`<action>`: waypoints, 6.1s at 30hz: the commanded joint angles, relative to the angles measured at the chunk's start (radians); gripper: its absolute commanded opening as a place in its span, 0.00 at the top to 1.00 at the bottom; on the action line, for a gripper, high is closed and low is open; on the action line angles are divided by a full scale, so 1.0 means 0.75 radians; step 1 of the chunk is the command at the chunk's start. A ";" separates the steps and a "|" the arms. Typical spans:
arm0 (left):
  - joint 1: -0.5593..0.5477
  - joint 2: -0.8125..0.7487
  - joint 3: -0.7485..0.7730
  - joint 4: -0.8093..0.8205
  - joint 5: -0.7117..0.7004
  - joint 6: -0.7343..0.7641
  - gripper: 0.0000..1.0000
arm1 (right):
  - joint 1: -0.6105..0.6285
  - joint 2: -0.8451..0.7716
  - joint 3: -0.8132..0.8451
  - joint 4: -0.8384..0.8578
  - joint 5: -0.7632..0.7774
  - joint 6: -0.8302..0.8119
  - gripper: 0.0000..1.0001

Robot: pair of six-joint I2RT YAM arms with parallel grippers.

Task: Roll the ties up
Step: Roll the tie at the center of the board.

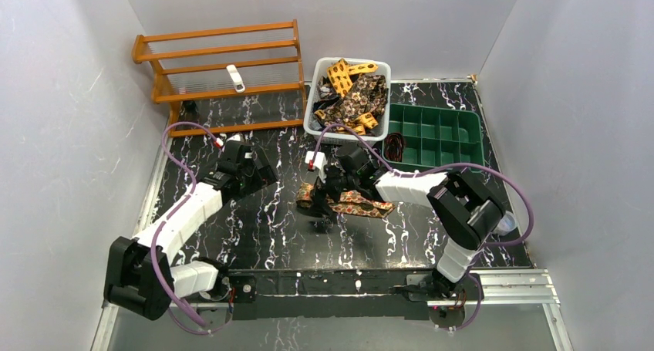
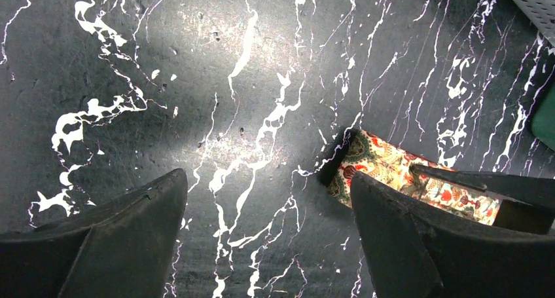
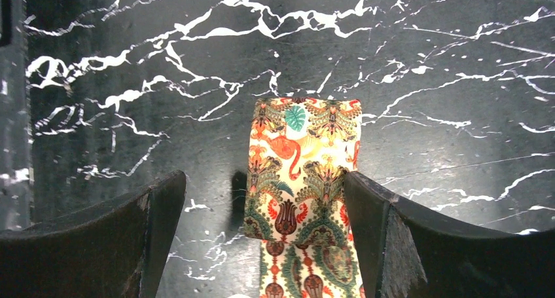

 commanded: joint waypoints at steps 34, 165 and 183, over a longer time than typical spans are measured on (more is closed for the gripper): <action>0.015 0.071 0.000 -0.044 0.053 0.090 0.07 | 0.030 0.301 0.191 -0.136 0.039 -0.320 0.24; -0.010 0.437 -0.302 0.733 0.984 0.061 0.68 | -0.011 -0.086 -0.118 -0.274 0.374 1.487 0.59; -0.209 0.280 -0.028 0.218 0.347 0.139 0.71 | -0.010 -0.037 -0.022 -0.572 0.662 1.351 0.59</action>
